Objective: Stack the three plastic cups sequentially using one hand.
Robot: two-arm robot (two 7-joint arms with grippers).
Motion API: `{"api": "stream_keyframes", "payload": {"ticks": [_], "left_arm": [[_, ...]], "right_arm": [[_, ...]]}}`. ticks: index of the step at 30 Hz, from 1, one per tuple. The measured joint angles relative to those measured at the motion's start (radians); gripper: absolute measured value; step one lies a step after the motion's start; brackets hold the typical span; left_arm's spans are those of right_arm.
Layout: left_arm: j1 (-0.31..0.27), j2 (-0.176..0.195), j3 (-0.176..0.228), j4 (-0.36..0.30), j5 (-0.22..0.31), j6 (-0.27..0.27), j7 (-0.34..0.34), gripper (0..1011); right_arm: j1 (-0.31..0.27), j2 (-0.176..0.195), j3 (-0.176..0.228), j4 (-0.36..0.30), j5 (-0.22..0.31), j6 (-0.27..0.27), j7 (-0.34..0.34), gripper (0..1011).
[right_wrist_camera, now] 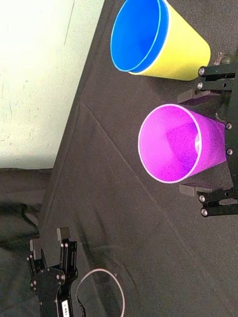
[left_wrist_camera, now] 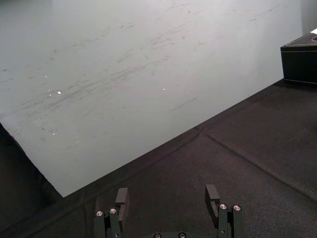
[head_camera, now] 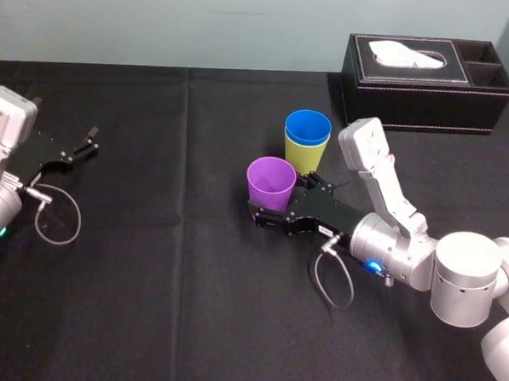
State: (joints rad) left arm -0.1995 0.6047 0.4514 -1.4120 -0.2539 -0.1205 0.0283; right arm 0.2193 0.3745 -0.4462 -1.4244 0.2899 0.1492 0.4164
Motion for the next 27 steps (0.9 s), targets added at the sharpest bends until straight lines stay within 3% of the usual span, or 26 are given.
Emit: {"api": "stream_keyframes", "payload": {"ticks": [8, 21, 27], "left_arm": [[0.000, 0.000, 0.000, 0.000, 0.000, 0.000, 0.000, 1010], [0.000, 0.000, 0.000, 0.000, 0.000, 0.000, 0.000, 1010], [0.000, 0.000, 0.000, 0.000, 0.000, 0.000, 0.000, 1010]], "right_arm": [[0.013, -0.018, -0.002, 0.022, -0.007, 0.003, -0.005, 1000], [0.011, -0.016, -0.002, 0.019, -0.007, 0.003, -0.006, 994], [0.011, -0.016, -0.002, 0.018, -0.007, 0.004, -0.006, 863]]}}
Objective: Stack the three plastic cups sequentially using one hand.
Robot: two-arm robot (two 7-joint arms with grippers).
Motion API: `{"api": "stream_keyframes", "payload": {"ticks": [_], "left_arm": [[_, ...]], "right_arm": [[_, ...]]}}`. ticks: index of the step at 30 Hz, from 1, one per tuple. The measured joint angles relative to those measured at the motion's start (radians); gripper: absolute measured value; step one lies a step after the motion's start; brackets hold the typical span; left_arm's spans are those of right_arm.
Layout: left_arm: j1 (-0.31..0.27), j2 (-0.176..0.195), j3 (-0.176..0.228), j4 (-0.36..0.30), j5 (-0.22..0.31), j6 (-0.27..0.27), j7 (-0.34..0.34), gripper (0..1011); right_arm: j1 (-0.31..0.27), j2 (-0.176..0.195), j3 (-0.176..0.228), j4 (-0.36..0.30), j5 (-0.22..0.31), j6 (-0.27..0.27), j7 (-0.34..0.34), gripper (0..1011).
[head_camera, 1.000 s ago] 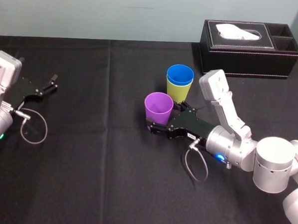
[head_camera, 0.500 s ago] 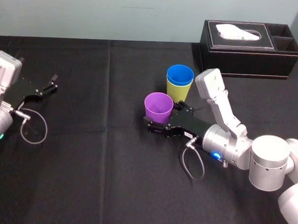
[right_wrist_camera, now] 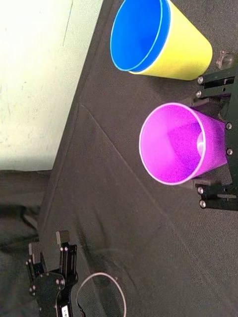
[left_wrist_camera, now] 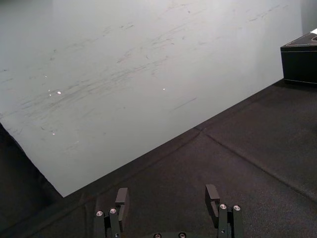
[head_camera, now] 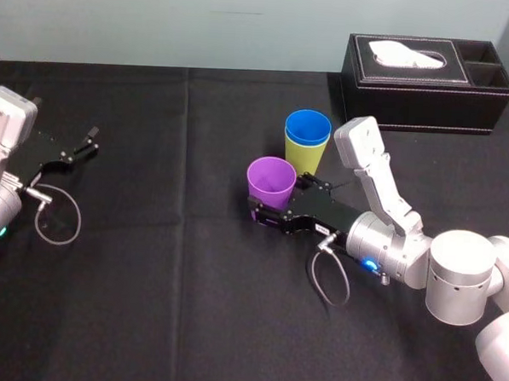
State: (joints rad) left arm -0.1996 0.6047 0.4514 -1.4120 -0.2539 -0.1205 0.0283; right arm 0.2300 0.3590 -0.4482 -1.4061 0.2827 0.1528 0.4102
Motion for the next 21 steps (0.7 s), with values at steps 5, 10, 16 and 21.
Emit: {"api": "stream_keyframes", "payload": {"ticks": [5, 10, 16, 21], "left_arm": [[0.000, 0.000, 0.000, 0.000, 0.000, 0.000, 0.000, 1010], [0.000, 0.000, 0.000, 0.000, 0.000, 0.000, 0.000, 1010], [0.000, 0.000, 0.000, 0.000, 0.000, 0.000, 0.000, 1010], [0.000, 0.000, 0.000, 0.000, 0.000, 0.000, 0.000, 1010]], "right_arm": [[0.000, 0.000, 0.000, -0.001, 0.000, 0.000, 0.000, 750], [-0.001, 0.001, 0.000, -0.001, 0.000, 0.000, 0.000, 726], [-0.005, 0.008, 0.001, -0.020, 0.001, 0.005, 0.001, 723], [-0.015, 0.035, 0.010, -0.105, 0.011, 0.059, 0.008, 723]]}}
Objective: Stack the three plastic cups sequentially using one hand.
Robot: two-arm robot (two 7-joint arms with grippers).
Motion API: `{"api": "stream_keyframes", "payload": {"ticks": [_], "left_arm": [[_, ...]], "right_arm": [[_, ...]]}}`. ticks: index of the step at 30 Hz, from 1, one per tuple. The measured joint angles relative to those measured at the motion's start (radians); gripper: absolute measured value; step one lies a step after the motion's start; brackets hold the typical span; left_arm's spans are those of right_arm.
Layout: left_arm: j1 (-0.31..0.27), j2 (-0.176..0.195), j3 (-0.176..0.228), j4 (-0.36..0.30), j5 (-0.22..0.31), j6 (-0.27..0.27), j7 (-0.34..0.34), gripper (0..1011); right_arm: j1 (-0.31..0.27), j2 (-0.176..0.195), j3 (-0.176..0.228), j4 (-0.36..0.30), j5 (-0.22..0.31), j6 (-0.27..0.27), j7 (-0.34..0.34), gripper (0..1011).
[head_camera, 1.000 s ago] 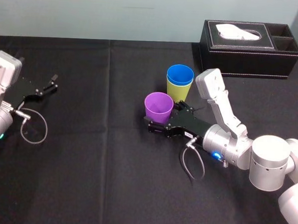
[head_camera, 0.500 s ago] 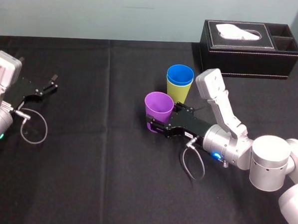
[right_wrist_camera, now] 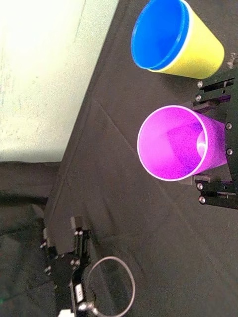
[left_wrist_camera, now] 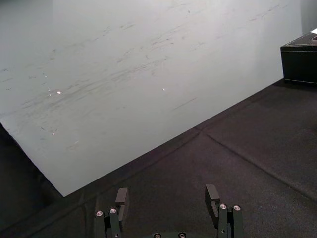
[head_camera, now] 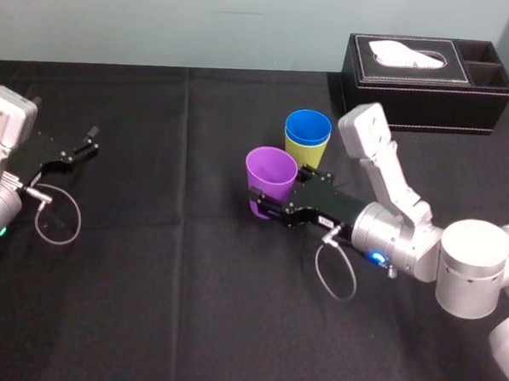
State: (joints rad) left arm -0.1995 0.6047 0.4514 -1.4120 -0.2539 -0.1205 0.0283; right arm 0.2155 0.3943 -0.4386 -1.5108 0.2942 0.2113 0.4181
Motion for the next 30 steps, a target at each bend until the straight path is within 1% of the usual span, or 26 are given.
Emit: {"api": "stream_keyframes", "payload": {"ticks": [2, 5, 6, 7, 9, 12, 16, 22, 25, 30], "left_arm": [[0.000, 0.000, 0.000, 0.000, 0.000, 0.000, 0.000, 1010], [0.000, 0.000, 0.000, 0.000, 0.000, 0.000, 0.000, 1010], [0.000, 0.000, 0.000, 0.000, 0.000, 0.000, 0.000, 1010], [0.000, 0.000, 0.000, 0.000, 0.000, 0.000, 0.000, 1010], [0.000, 0.000, 0.000, 0.000, 0.000, 0.000, 0.000, 1010], [0.000, 0.000, 0.000, 0.000, 0.000, 0.000, 0.000, 1010], [0.000, 0.000, 0.000, 0.000, 0.000, 0.000, 0.000, 1010], [0.000, 0.000, 0.000, 0.000, 0.000, 0.000, 0.000, 1010], [0.000, 0.000, 0.000, 0.000, 0.000, 0.000, 0.000, 1010], [0.000, 0.000, 0.000, 0.000, 0.000, 0.000, 0.000, 1010]], "right_arm": [[0.000, 0.009, 0.003, -0.026, 0.005, 0.023, 0.001, 723], [0.012, 0.030, 0.008, -0.078, 0.029, 0.084, 0.017, 723], [0.012, 0.030, 0.008, -0.078, 0.029, 0.084, 0.017, 723], [0.019, 0.038, 0.010, -0.098, 0.040, 0.108, 0.023, 723], [0.033, 0.049, 0.015, -0.125, 0.055, 0.140, 0.026, 723], [0.058, 0.060, 0.022, -0.153, 0.070, 0.178, 0.026, 723], [0.092, 0.072, 0.027, -0.174, 0.074, 0.212, 0.014, 723], [0.137, 0.078, 0.032, -0.170, 0.080, 0.231, -0.005, 723], [0.157, 0.077, 0.035, -0.154, 0.081, 0.231, -0.015, 723], [0.185, 0.071, 0.041, -0.105, 0.089, 0.221, -0.025, 723]]}}
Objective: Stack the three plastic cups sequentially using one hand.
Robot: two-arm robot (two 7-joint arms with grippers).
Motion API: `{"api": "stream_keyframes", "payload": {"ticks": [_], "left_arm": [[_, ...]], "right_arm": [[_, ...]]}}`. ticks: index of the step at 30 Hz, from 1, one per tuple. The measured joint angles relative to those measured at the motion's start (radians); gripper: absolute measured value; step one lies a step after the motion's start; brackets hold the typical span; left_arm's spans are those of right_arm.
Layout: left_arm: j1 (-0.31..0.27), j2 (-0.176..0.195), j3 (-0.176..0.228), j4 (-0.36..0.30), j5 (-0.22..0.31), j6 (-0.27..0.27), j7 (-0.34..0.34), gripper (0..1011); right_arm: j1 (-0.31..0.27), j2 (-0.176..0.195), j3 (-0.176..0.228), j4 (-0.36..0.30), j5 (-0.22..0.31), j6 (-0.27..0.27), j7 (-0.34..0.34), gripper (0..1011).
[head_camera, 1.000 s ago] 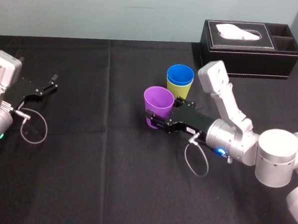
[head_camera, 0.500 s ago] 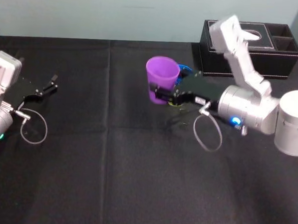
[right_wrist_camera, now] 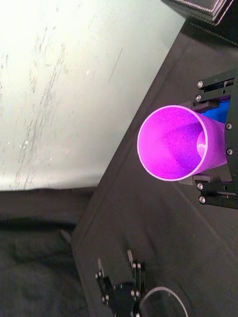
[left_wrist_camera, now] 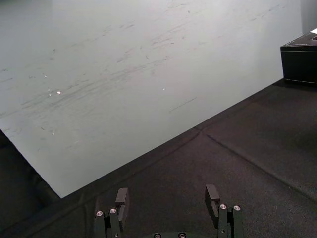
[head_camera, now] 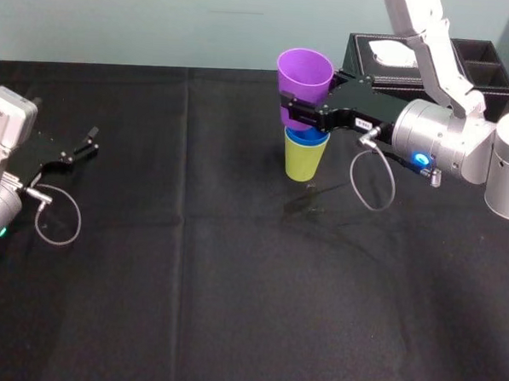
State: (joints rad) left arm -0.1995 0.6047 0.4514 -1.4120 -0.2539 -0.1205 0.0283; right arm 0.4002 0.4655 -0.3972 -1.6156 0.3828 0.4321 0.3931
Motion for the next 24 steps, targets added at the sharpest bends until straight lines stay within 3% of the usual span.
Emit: {"api": "stream_keyframes", "payload": {"ticks": [8, 24], "left_arm": [[0.000, 0.000, 0.000, 0.000, 0.000, 0.000, 0.000, 1010], [0.000, 0.000, 0.000, 0.000, 0.000, 0.000, 0.000, 1010]], "right_arm": [[0.024, -0.016, 0.001, 0.079, -0.003, -0.033, -0.018, 723], [0.030, -0.041, 0.010, 0.164, -0.023, -0.094, -0.032, 723]]}}
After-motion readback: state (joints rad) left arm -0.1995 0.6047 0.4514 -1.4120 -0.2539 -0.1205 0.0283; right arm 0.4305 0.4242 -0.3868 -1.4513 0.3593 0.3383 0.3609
